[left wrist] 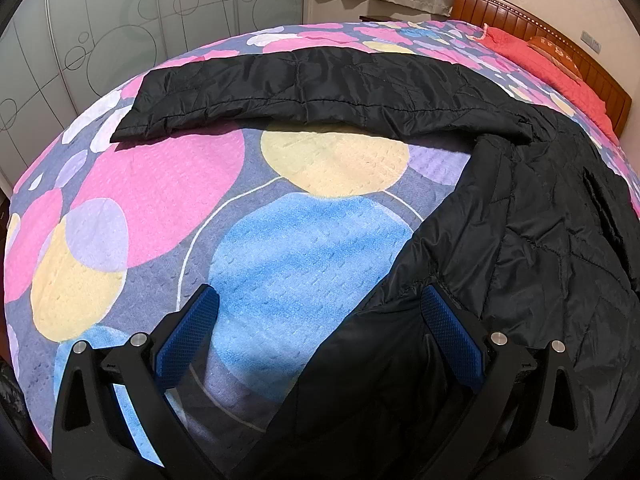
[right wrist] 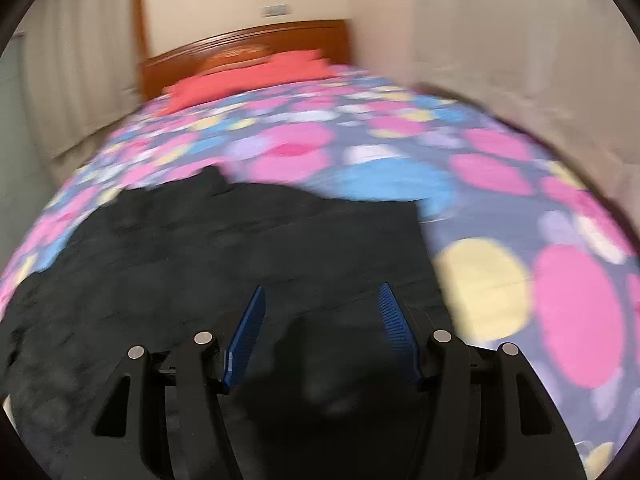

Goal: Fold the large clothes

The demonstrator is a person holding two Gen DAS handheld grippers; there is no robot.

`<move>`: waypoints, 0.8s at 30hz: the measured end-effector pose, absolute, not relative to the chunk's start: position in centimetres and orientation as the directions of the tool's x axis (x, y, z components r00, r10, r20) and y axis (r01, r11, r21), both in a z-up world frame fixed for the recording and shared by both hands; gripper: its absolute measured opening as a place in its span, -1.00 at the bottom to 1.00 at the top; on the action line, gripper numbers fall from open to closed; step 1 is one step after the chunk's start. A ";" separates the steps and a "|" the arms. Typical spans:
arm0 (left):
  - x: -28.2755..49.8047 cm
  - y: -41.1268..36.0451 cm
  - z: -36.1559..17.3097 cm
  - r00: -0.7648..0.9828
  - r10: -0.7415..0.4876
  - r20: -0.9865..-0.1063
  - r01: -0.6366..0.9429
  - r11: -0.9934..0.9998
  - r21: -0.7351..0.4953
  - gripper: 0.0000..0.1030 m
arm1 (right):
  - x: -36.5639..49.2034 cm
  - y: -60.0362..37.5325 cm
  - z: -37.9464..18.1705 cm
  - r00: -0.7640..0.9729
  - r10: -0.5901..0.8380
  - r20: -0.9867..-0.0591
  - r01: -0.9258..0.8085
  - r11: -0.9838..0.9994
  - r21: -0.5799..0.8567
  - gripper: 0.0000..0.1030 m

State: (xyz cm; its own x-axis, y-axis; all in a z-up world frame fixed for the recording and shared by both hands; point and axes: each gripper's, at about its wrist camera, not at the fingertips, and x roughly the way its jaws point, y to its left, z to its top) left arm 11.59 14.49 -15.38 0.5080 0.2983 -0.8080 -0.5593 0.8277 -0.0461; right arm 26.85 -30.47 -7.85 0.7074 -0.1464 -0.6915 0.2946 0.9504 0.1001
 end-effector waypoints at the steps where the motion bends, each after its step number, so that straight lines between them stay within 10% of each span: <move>1: 11.6 14.5 -15.4 0.508 0.299 -0.808 -0.559 0.828 -0.046 0.96 | 27.3 -29.2 -8.5 0.697 -0.093 -0.711 0.243 0.963 0.113 0.15; 24: 11.5 14.6 -15.4 0.508 0.299 -0.808 -0.559 0.828 -0.045 0.96 | 24.9 -33.8 -11.5 0.631 -0.200 -0.750 0.361 0.931 0.056 0.15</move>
State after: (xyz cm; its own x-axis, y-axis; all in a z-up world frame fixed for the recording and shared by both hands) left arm 11.55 14.55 -15.36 0.5076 0.2985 -0.8082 -0.5591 0.8279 -0.0453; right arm 24.91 -33.76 -11.48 0.6309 -0.1998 -0.7497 0.3613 0.9308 0.0559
